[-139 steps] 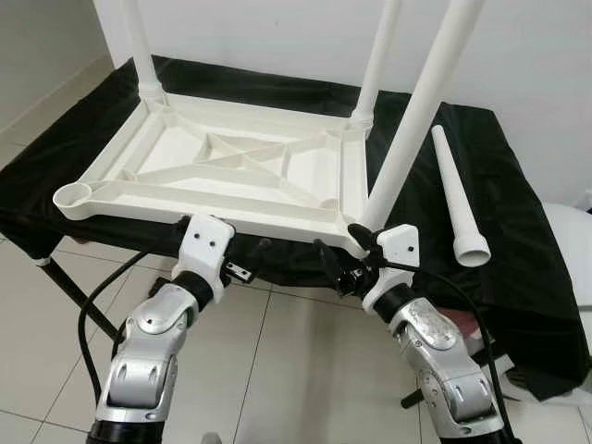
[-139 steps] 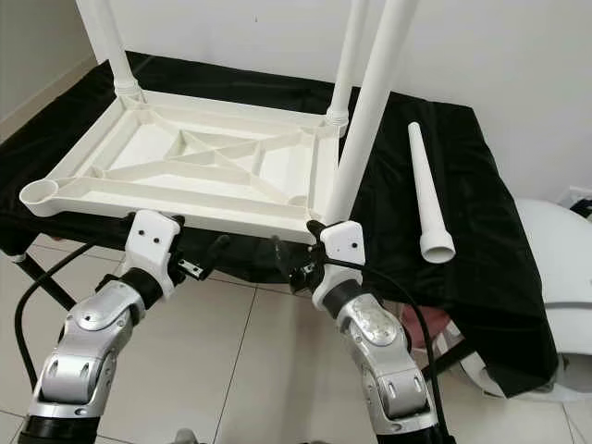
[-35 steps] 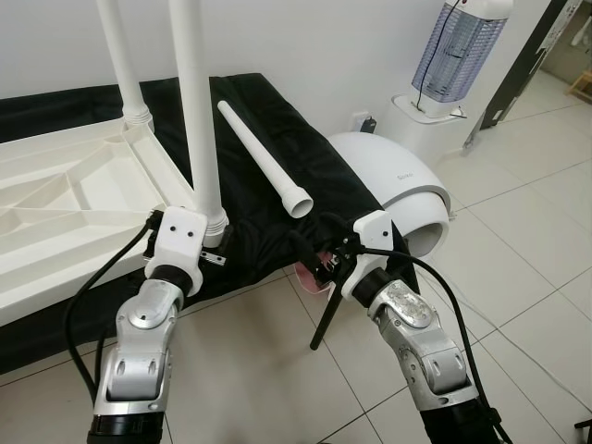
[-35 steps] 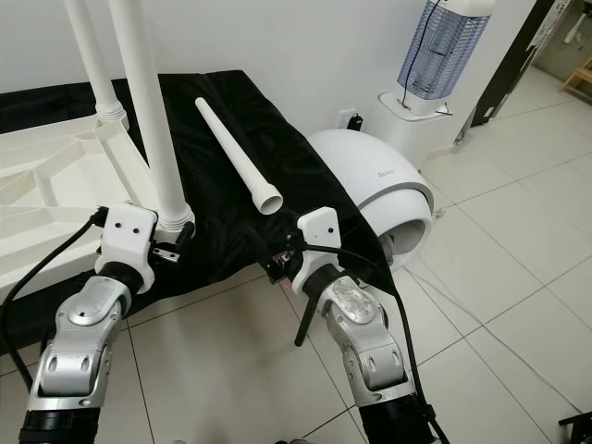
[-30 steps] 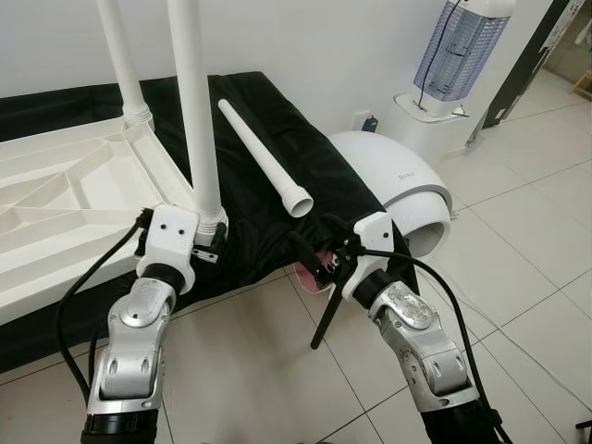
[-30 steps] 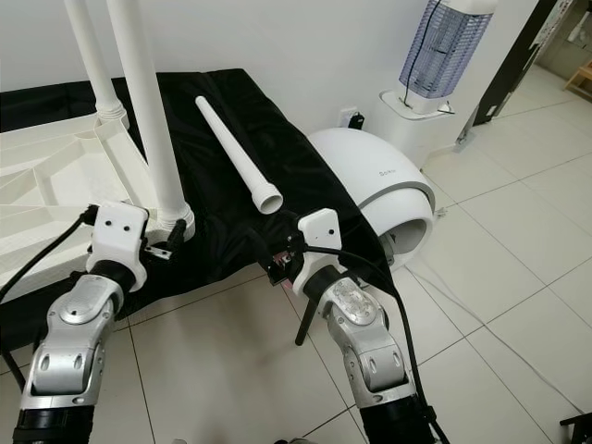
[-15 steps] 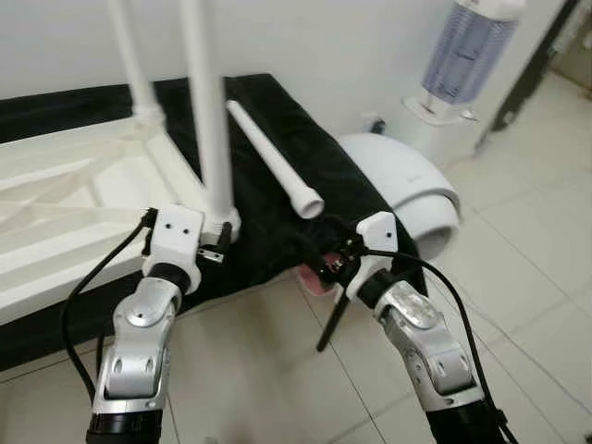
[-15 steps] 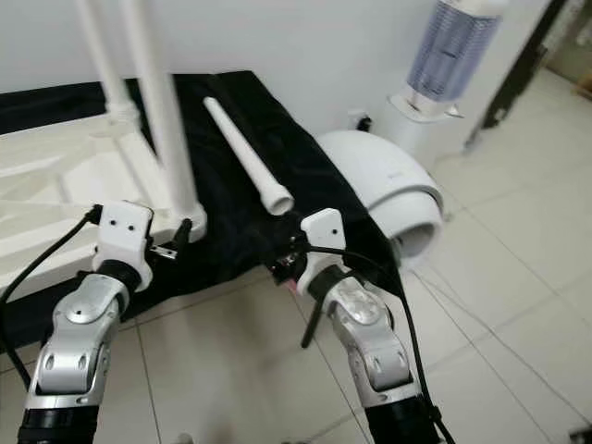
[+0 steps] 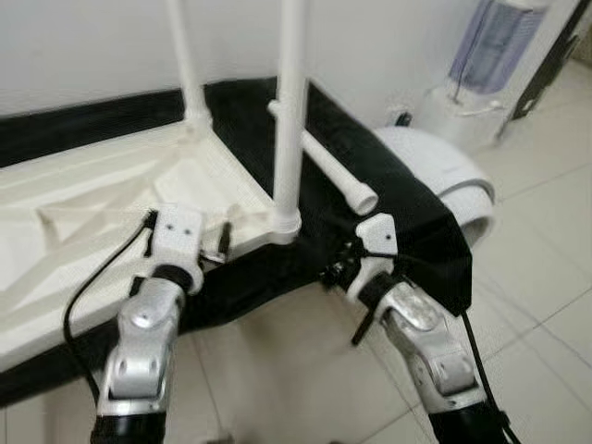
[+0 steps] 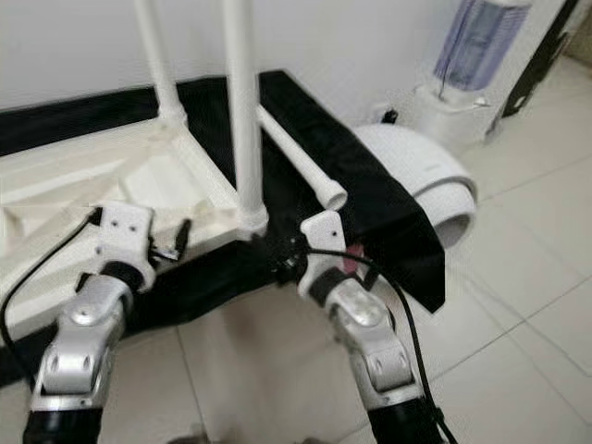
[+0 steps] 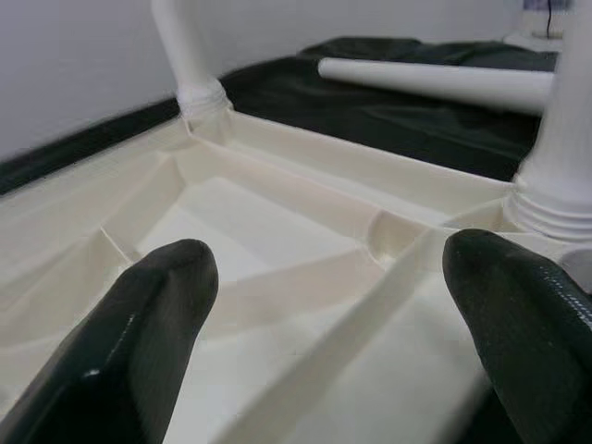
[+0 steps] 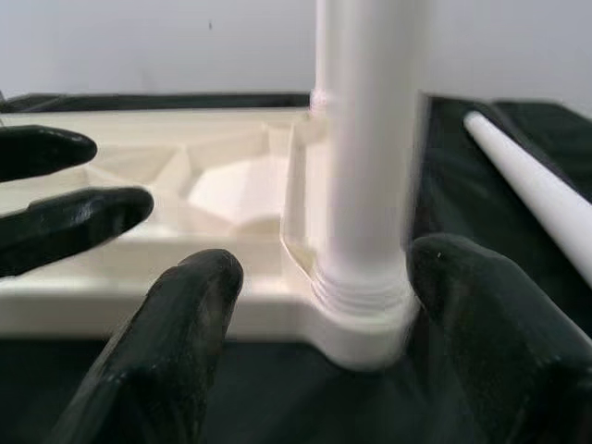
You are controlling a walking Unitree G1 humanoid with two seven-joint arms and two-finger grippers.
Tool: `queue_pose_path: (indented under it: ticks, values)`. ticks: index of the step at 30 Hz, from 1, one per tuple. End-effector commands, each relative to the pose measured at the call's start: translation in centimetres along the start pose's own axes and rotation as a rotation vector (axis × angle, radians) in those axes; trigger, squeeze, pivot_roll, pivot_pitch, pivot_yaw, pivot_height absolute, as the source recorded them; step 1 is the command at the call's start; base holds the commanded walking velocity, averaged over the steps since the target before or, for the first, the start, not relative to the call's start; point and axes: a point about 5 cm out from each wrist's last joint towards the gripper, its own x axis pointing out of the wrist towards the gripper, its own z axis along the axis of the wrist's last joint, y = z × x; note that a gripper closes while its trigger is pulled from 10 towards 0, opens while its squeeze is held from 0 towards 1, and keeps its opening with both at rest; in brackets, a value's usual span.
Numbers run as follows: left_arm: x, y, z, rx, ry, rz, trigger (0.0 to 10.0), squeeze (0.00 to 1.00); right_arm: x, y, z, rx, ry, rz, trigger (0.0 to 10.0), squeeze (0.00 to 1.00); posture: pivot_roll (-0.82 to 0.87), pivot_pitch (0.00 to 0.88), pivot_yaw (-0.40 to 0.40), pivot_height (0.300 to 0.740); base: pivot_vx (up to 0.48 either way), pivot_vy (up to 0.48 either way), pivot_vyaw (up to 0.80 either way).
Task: Building children table
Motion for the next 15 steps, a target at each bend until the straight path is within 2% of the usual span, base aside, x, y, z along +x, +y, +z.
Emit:
queue_pose_path:
  ticks: [1,5,15]
  values:
    - [-0.26,0.18,-0.49,0.022,0.013,0.021,10.0,0.0,0.18,0.48,0.09,0.003,-0.005,0.018,10.0,0.0,0.08,0.073,-0.062,0.74,0.0,-0.48,0.0]
    - [-0.26,0.02,-0.64,-0.007,0.019,0.016,10.0,0.0,0.16,0.46,0.08,0.002,-0.005,0.016,10.0,0.0,0.08,0.073,-0.061,0.74,0.0,-0.403,0.0]
    - [-0.16,-0.02,-0.63,-0.03,0.023,0.012,10.0,0.0,0.11,0.45,0.1,0.0,-0.006,0.012,10.0,0.0,0.08,0.072,-0.056,0.74,0.0,0.0,0.0]
